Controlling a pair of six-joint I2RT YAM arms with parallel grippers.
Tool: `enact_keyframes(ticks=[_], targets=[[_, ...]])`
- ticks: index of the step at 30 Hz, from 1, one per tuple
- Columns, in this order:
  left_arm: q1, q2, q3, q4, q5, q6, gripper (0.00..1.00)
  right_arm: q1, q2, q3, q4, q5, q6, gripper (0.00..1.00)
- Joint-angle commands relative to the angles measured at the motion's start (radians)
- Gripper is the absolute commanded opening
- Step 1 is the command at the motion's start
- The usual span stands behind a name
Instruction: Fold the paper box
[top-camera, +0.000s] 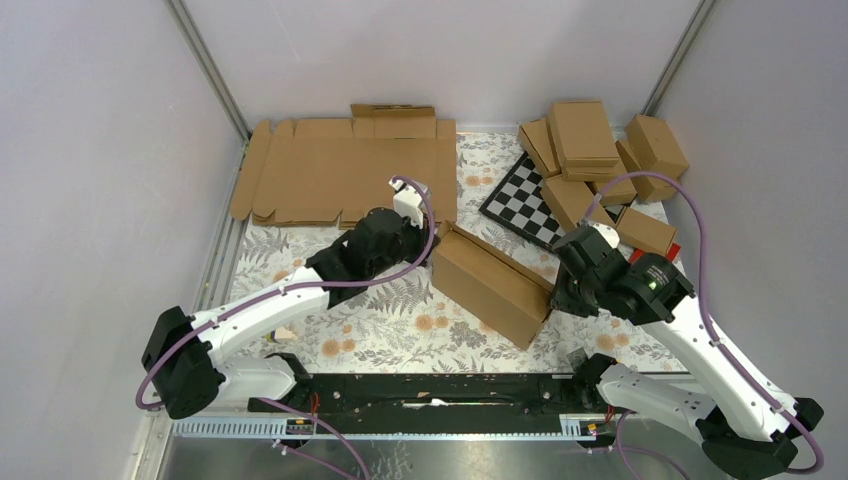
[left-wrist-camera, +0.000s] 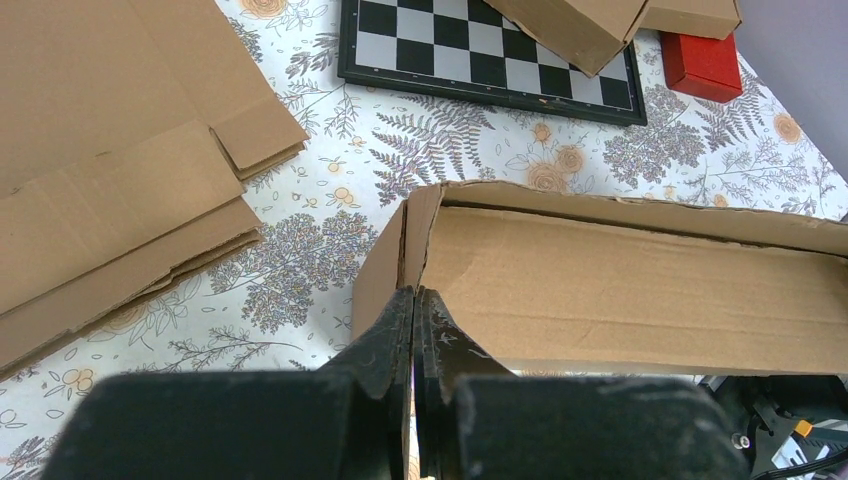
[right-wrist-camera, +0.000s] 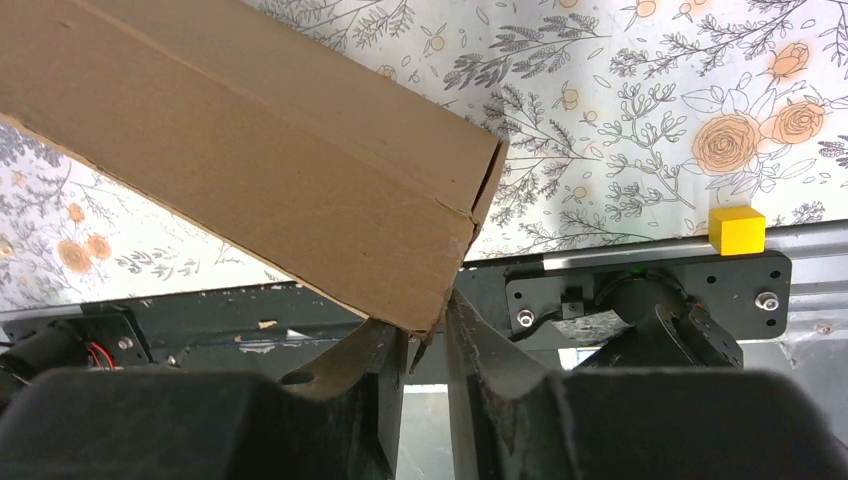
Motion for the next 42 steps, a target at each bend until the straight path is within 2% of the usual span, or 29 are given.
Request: enact_keyframes(ticks=[1,15,27,34,42], targets=[[-0.016,-0.025,0.004,-0.008,-0.028,-0.015,0.0,0.005,-0.013,0.029,0.017,0.075,0.068,0.26],[-0.027,-0.028,0.001,-0.017,-0.049,-0.011,0.0,0.005,-0.031,0.028,0.006,0.119,0.15,0.2],[-0.041,-0.035,0.001,-0.022,-0.065,-0.009,0.0,0.006,-0.047,0.008,-0.002,0.136,0.281,0.11],[-0.058,-0.038,0.005,-0.023,-0.073,-0.01,0.0,0.006,-0.054,-0.008,0.015,0.113,0.352,0.14],[-0.062,-0.043,0.004,-0.022,-0.082,-0.005,0.0,0.006,-0.062,-0.032,0.003,0.114,0.331,0.16]])
